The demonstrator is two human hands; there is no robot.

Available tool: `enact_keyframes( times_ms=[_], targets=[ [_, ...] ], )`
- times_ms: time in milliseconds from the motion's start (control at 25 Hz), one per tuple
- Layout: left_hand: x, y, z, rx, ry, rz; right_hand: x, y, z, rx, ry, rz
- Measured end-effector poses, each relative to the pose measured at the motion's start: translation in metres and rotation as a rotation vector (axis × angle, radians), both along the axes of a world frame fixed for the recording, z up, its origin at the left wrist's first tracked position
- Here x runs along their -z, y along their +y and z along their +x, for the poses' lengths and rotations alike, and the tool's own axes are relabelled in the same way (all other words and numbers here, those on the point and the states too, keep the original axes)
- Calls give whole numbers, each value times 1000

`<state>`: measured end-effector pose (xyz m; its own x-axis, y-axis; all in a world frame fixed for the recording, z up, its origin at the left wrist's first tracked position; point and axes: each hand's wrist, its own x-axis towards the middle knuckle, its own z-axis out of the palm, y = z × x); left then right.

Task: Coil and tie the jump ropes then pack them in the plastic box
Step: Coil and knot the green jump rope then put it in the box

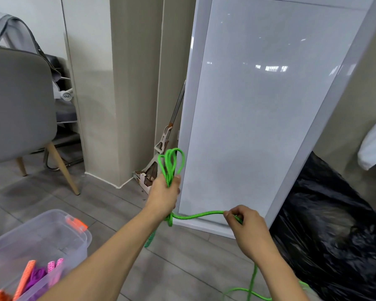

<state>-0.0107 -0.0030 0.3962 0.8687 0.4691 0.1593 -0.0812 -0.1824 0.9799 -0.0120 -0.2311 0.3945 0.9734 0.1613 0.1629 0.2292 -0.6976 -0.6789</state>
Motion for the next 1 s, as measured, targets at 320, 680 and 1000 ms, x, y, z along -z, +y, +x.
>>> enact_keyframes(
  times_ms=[320, 680, 1000],
  targets=[
    [1, -47, -24, 470, 32, 287, 1, 20, -4, -53, 2, 303],
    [5, -49, -22, 530, 88, 455, 1, 18, -4, -26, -5, 329],
    [3, -46, -26, 684, 207, 138, -2, 19, -8, -28, -7, 282]
  ],
)
